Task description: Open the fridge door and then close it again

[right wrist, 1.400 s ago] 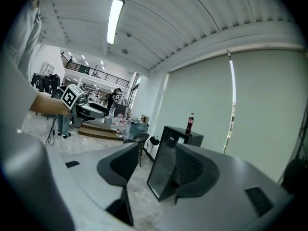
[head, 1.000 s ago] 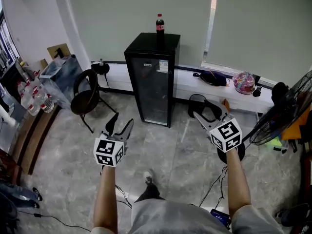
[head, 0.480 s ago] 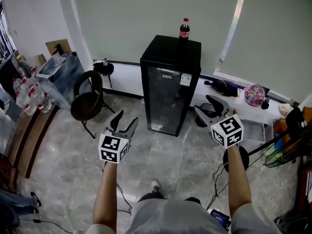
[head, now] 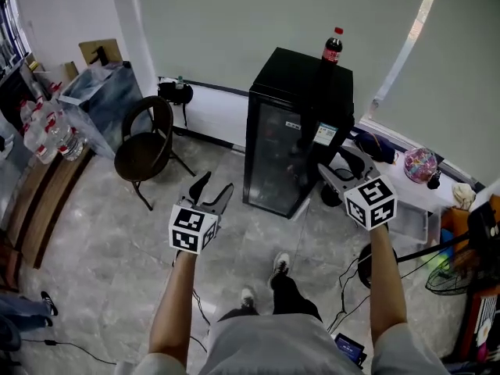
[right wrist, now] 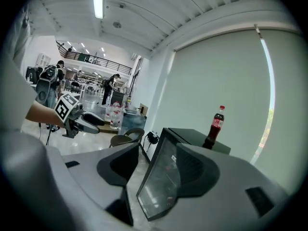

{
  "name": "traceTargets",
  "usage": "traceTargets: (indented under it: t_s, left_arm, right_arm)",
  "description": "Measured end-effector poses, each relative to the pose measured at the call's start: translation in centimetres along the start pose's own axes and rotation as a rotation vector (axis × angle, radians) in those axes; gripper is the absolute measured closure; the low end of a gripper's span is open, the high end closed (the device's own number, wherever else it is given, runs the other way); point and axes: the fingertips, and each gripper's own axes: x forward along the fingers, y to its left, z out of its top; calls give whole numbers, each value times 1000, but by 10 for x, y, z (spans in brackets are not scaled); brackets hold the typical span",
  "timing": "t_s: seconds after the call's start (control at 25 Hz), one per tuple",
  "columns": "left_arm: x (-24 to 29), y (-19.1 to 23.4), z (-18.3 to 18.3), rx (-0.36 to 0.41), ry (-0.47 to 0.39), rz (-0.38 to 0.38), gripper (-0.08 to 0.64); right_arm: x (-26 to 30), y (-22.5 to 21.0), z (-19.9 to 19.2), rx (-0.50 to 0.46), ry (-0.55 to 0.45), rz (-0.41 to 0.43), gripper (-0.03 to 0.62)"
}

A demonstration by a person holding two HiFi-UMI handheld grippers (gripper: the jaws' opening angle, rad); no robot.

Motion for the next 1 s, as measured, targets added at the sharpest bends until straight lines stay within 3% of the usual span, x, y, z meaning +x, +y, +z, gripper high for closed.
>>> traceTargets:
  t_s: [0.28, 0.76, 1.0]
  left_arm:
    - [52, 21, -23, -91, 52, -11, 324]
    - [186, 66, -39, -110, 151, -64, 324]
    - [246, 80, -52, -119, 200, -131, 324]
  right_arm:
    - [74, -31, 13, -87, 35, 88, 370]
    - [214, -96, -1, -319, 203, 241, 373]
    - [253, -110, -25, -315, 245, 299, 379]
